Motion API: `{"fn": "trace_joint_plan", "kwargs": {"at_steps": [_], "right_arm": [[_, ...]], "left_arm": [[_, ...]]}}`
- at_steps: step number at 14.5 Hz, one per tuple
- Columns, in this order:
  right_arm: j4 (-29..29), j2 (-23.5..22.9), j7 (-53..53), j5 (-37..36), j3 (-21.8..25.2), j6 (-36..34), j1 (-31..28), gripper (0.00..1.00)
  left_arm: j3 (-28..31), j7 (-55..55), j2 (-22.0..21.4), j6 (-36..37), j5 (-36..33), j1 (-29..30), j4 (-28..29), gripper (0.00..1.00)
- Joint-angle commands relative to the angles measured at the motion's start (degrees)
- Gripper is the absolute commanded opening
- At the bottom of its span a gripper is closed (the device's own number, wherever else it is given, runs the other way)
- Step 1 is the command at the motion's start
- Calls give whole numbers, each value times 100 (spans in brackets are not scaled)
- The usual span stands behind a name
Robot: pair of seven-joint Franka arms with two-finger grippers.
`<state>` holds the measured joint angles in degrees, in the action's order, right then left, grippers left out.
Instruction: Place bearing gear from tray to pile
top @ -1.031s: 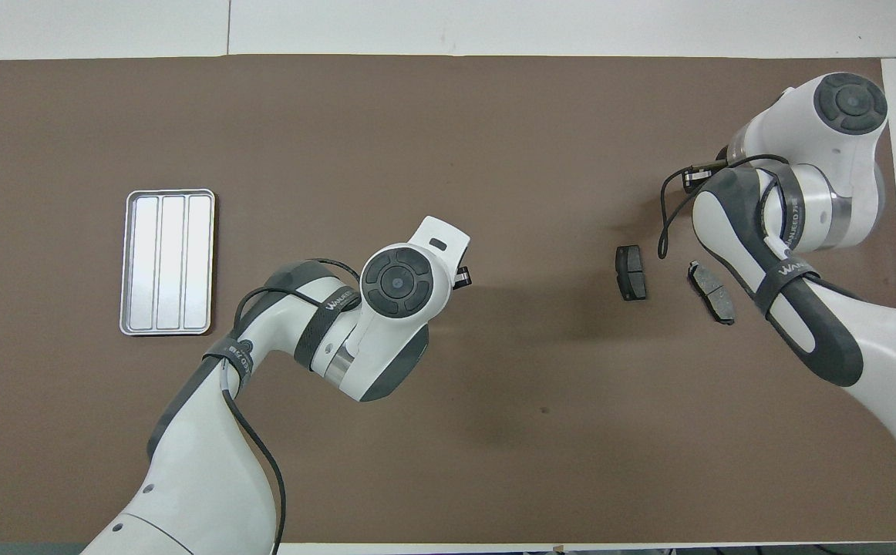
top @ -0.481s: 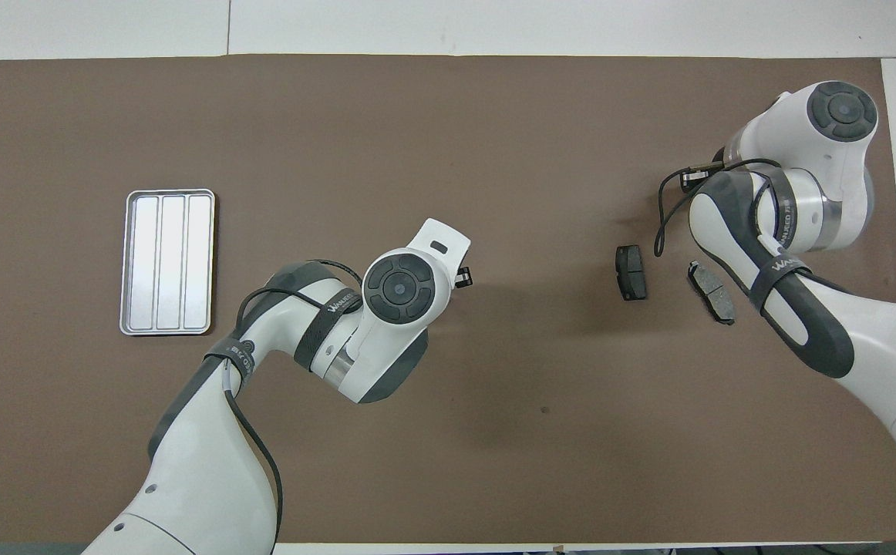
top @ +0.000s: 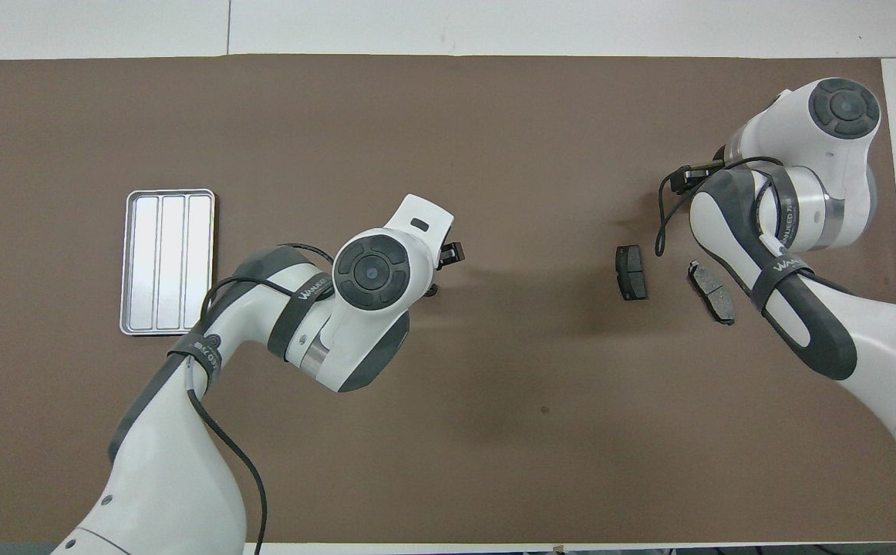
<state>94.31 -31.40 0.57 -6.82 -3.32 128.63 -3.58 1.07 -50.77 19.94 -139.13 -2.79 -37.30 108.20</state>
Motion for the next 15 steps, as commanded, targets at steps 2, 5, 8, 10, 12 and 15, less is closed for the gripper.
{"fn": "trace_joint_plan", "kwargs": {"at_steps": [2,5,8,10,12,15], "right_arm": [[-9,624,83,94,-64,-820,243,100],[-71,1038,1379,102,-81,-1558,831,100],[-229,1188,3268,111,-81,-2008,1726,100],[-212,1241,4682,347,-81,-1965,2368,100],[-203,1250,5573,427,-81,-1886,2817,100],[-72,1171,6427,428,-81,-1422,3302,100]], "left_arm": [[-19,898,-569,623,-90,730,70,100],[-10,2137,-719,896,-90,1600,61,100],[-10,3166,-808,1019,-90,2357,-35,100],[-10,3869,-991,1299,-81,2831,-62,100],[-10,4389,-1307,1799,-46,3140,-123,100],[-10,4567,-1773,2495,-20,3194,-203,100]]}}
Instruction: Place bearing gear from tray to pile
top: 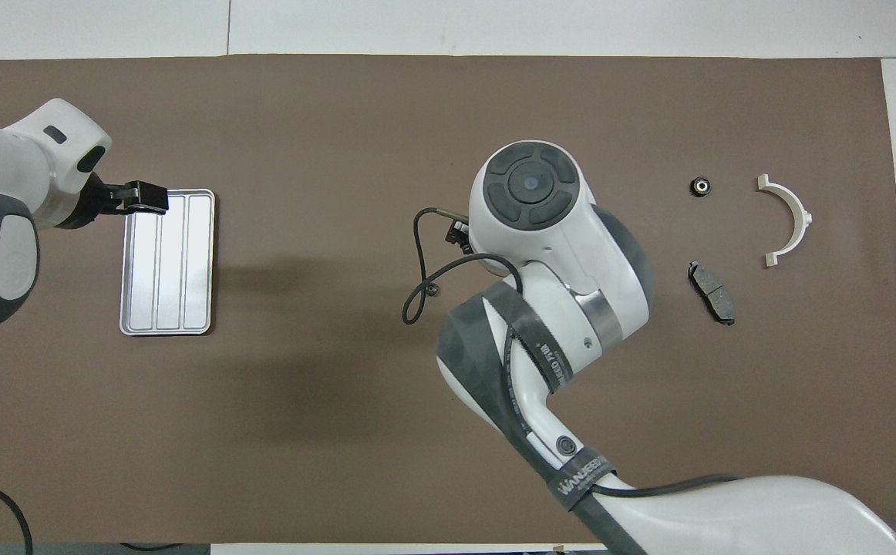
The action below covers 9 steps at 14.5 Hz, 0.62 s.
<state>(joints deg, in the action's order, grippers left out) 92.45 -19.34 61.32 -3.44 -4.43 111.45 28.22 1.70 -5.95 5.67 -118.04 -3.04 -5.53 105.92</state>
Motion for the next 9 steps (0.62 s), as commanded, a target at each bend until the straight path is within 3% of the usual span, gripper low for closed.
{"fn": "trace_joint_plan", "kwargs": {"at_steps": [1,9], "right_arm": [[211,-69,467,89,30,464,218,100],[168,-1009,1303,-245,47,1484,711,100]], "left_arm": [[-74,85,-512,631,23,-17,43,100],[-74,23,-1515,1907,41,-9,34,100]]}}
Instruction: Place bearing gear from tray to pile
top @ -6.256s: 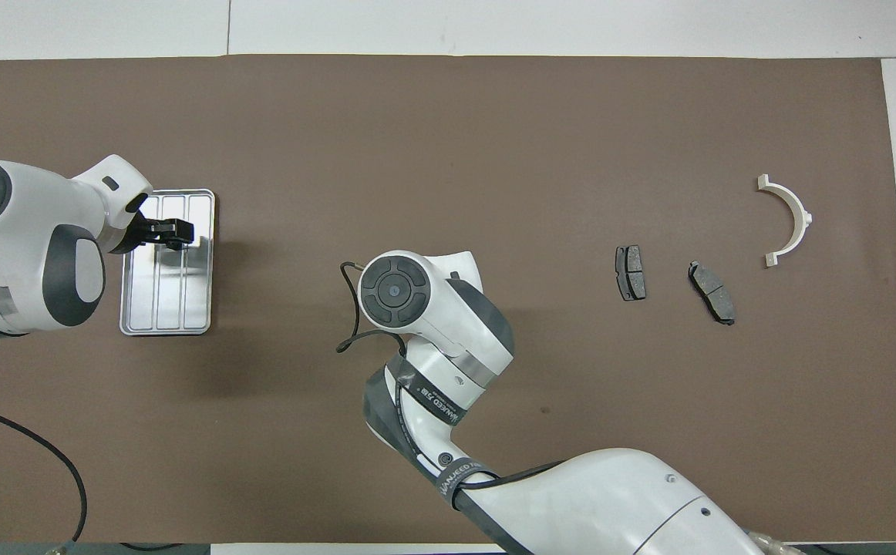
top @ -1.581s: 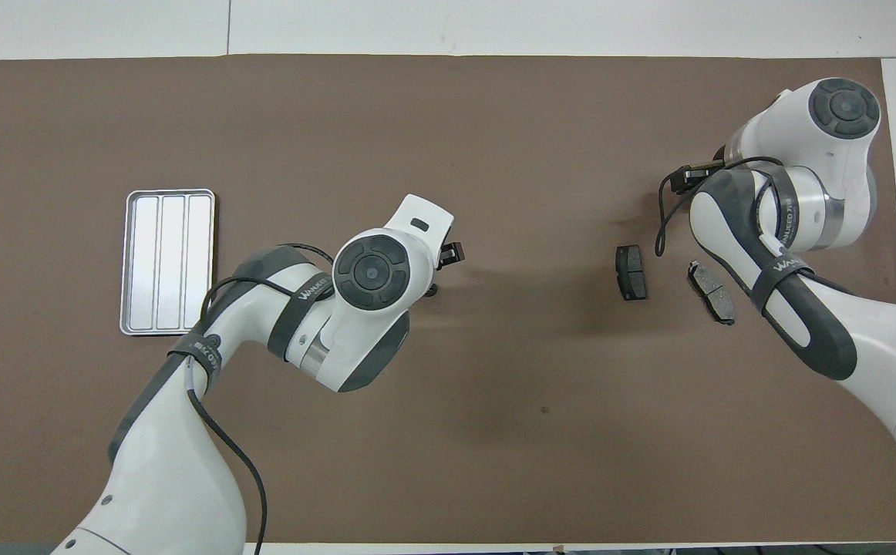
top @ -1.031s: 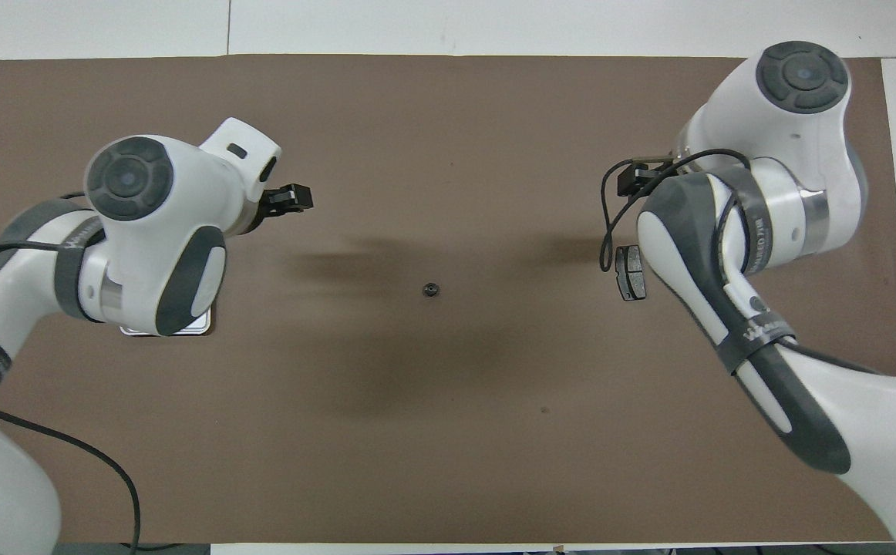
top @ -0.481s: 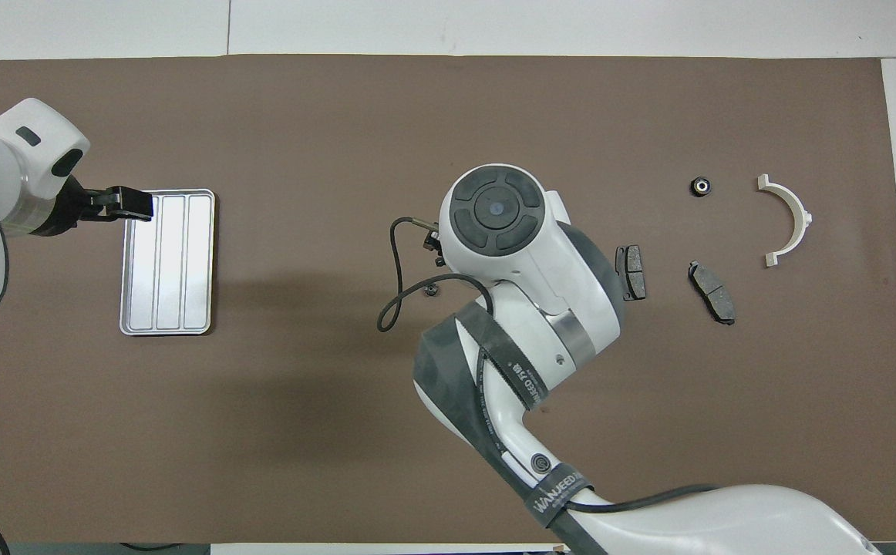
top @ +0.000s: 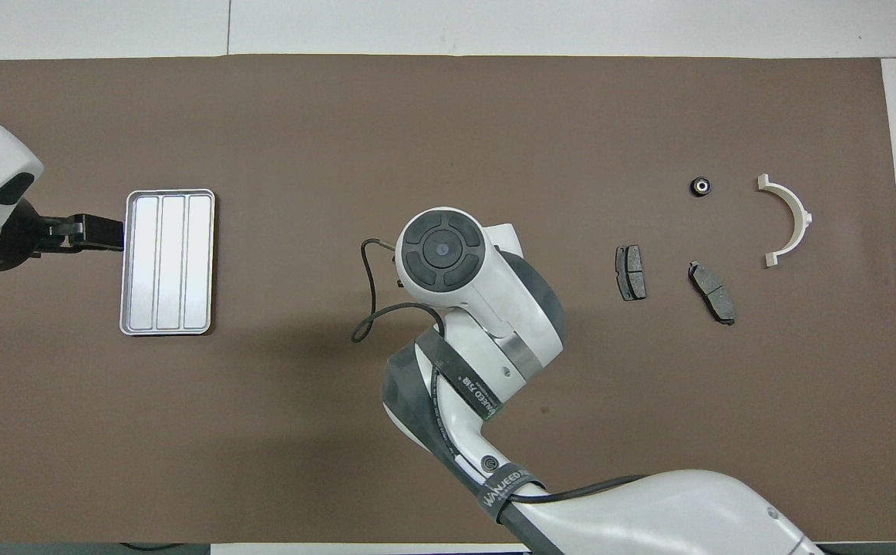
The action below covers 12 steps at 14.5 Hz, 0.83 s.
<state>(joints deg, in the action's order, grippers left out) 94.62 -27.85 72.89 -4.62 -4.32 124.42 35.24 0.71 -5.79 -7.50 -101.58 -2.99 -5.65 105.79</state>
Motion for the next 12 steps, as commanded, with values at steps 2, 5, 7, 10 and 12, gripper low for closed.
{"fn": "trace_joint_plan", "kwargs": {"at_steps": [2,5,7,10,12], "right_arm": [[-58,-300,155,-214,37,328,9,99],[38,-353,146,-276,37,408,-52,95],[266,-336,146,-276,28,723,-70,94],[355,-301,137,-276,28,760,-61,91],[364,-300,137,-276,28,760,-61,82]], "left_arm": [[26,8,-278,358,36,46,21,100],[61,34,-270,691,36,55,-162,100],[53,78,-208,1208,36,81,-618,100],[35,78,-129,1440,237,222,-910,100],[-35,70,11,1527,273,266,-1076,100]]}}
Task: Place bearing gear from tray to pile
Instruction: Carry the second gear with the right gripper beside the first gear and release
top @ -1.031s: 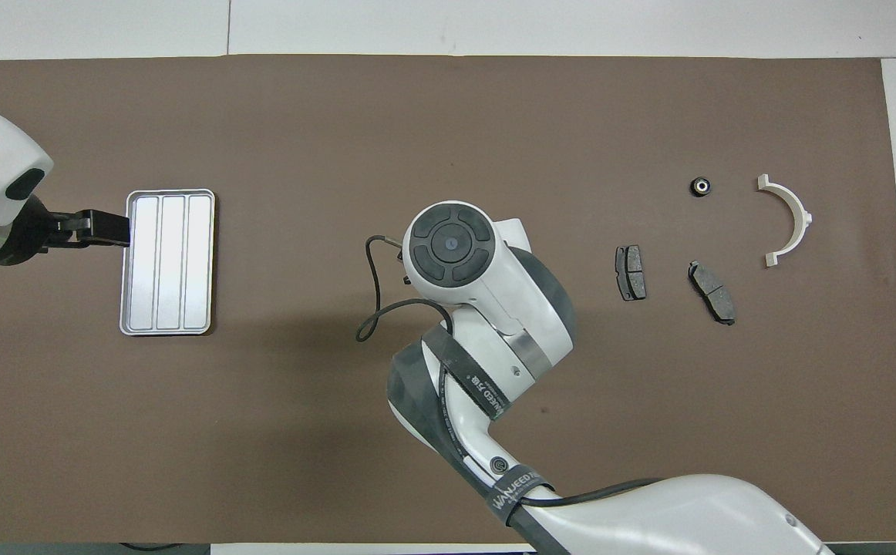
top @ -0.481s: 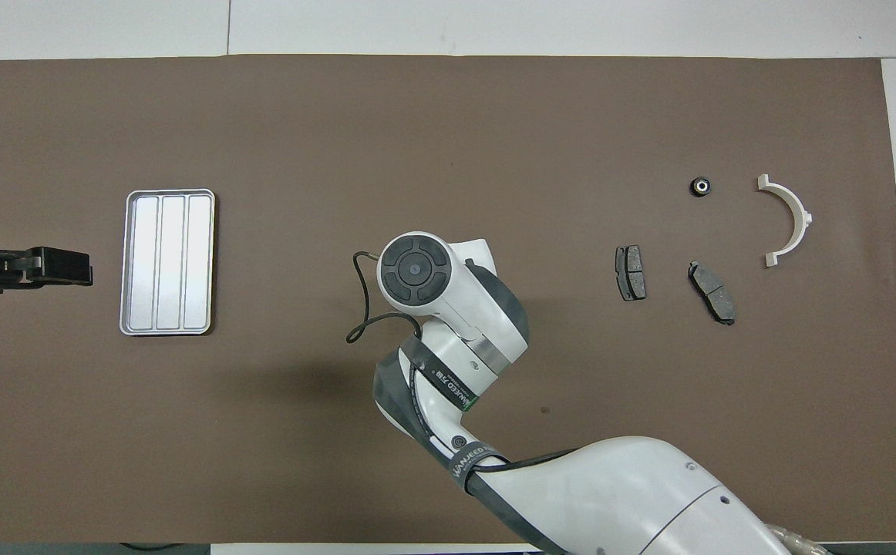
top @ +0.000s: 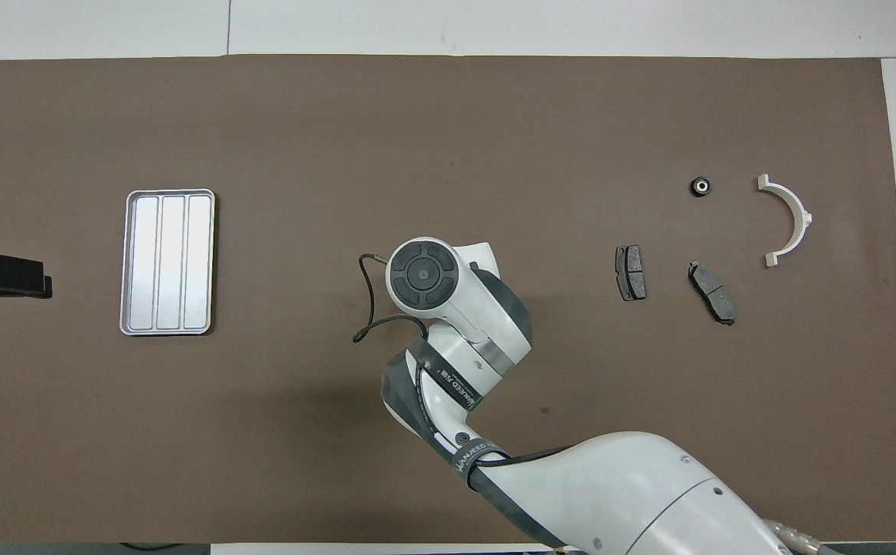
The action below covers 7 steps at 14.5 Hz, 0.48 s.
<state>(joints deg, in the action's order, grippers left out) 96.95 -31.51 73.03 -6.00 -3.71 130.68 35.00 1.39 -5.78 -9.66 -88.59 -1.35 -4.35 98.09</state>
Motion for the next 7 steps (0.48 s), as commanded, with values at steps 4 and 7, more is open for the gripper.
{"fn": "trace_joint_plan", "kwargs": {"at_steps": [4,7], "right_arm": [[114,75,115,-130,-33,28,-37,17],[96,66,115,-121,-33,28,-46,0]], "left_arm": [[-270,94,377,299,319,399,-598,100],[-350,129,298,254,337,427,-563,100]]}}
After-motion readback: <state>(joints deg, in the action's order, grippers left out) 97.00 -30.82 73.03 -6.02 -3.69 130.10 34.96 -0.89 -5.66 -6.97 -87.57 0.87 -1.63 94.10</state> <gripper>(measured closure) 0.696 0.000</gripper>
